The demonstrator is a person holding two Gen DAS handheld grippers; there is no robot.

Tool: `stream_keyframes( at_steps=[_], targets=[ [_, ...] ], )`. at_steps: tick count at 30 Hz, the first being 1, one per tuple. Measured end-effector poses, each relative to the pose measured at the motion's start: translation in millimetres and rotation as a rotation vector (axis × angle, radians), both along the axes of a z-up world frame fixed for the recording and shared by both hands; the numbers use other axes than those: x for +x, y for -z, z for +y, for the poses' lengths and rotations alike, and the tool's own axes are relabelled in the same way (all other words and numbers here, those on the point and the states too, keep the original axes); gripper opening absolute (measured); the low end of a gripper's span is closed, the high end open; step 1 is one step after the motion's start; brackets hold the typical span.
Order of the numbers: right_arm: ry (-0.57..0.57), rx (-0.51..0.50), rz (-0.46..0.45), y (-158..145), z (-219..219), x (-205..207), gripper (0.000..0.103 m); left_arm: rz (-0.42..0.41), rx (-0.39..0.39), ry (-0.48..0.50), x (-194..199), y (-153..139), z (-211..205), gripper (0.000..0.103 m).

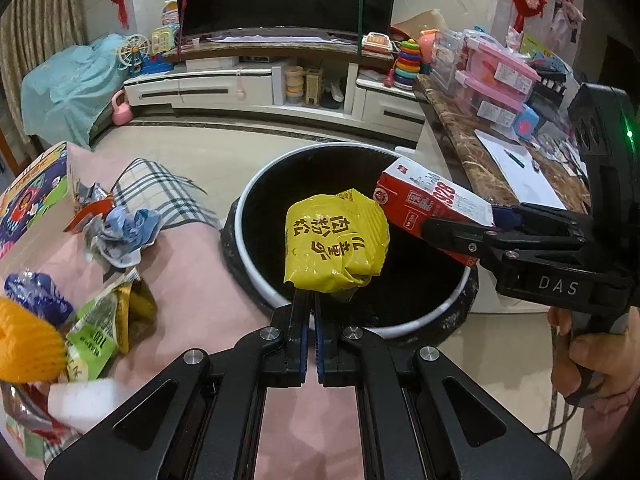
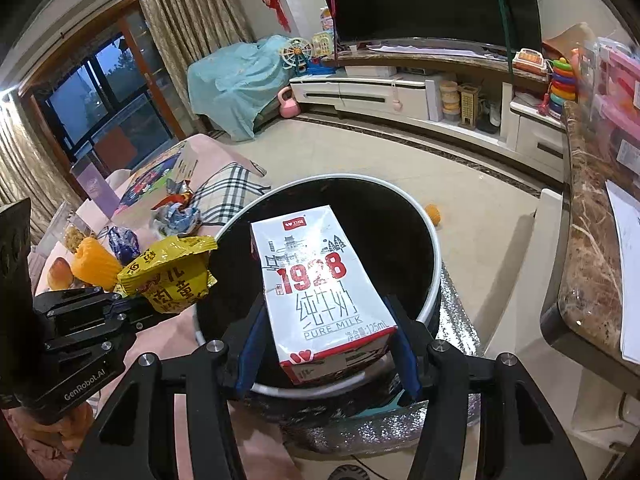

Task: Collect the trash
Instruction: 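Carry the yellow bag and milk carton with both tools over the black trash bin, then open both tools to drop the bag and carton into the bin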

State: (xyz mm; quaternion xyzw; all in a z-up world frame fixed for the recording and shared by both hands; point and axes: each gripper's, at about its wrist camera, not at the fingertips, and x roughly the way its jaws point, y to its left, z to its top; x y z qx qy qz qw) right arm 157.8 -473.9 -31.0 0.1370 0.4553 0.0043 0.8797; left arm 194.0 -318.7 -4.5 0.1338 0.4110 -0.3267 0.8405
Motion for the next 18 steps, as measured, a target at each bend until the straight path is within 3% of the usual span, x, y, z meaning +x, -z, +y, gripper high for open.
stream_keyframes(
  at_steps=[7,9,12,14,16,18],
  targets=[
    [0.004,0.002,0.021,6.5,-6.5,9.7,0.056,-0.006,0.012,0.009,5.7,1.8,-10.1,0.003],
    [0.004,0.003,0.024,6.6,-7.6,12.0,0.049,-0.005,0.014,0.009,7.2,2.8,-12.3,0.004],
    [0.007,-0.004,0.029,7.3,-9.9,14.9,0.049,-0.004,0.017,0.004,8.3,4.1,-15.3,0.007],
    [0.004,-0.006,0.036,8.9,-10.9,16.0,0.050,-0.004,0.022,0.000,8.1,4.7,-16.4,0.018],
    [0.007,0.009,0.030,8.5,-13.1,14.0,0.051,-0.020,0.027,-0.015,6.8,4.0,-13.7,0.053],
    [0.016,0.010,0.017,5.8,-13.1,10.8,0.051,-0.036,0.018,-0.021,4.0,1.8,-9.6,0.055]
  ],
)
